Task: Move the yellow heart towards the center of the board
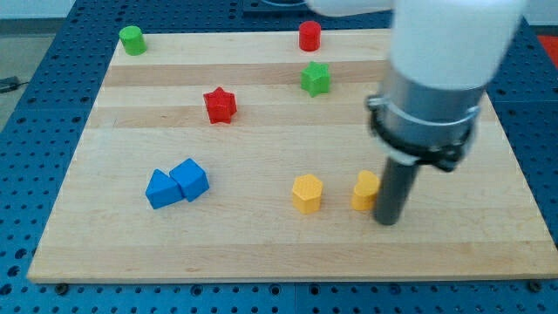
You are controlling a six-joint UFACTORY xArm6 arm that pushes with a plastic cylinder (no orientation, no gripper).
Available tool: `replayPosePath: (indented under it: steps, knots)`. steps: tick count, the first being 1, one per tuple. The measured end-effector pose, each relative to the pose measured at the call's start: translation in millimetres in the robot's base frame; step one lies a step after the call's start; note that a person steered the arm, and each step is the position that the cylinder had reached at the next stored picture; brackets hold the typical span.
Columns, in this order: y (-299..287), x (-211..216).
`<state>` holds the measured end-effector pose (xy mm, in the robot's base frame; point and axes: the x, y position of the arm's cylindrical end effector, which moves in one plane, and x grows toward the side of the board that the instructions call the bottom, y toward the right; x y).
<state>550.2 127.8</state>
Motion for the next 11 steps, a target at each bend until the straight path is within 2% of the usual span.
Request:
replayPosePath:
  steps: [1, 2, 3, 5, 8, 11]
  knots:
    - [9, -15]
    - [-8, 15]
    - [-24, 26]
    - [-41, -38]
    - [-67, -81]
    - [-47, -142]
